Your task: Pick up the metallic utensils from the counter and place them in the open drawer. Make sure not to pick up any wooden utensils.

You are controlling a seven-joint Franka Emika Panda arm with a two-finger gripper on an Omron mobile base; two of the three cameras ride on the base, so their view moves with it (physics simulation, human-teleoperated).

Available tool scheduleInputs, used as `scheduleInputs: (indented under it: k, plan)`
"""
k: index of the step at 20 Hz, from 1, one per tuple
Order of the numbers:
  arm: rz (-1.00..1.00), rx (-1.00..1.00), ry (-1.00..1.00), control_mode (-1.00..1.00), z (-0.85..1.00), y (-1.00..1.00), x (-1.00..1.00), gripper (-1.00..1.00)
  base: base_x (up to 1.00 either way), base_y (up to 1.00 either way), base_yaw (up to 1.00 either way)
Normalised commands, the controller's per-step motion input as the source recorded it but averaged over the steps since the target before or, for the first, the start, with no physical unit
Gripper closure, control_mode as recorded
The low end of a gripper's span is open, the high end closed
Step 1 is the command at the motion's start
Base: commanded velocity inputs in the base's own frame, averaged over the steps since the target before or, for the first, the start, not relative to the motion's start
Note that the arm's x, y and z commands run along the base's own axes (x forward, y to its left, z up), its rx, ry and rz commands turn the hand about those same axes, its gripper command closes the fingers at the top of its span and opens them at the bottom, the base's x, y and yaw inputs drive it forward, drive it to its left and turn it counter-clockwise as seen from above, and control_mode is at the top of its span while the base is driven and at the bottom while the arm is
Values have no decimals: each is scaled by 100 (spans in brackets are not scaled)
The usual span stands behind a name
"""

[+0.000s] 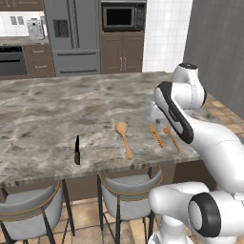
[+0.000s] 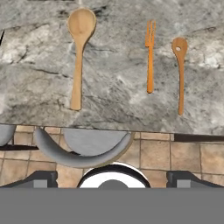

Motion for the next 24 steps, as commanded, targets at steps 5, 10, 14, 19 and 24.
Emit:
scheduleInputs:
  k: [5,10,14,19,24]
  plan:
    - [0,0,0,-100,-49,0,34,-100,0,0,0]
    - [0,0,0,-100,-48,0,41,-100,0,0,0]
    - [0,0,0,-100,-35,-5,39,-100,0,0,0]
    - [0,0,3,-100,-13,-26,23,-100,0,0,0]
    - [0,0,3,-100,-1,-44,2,-100,0,0,0]
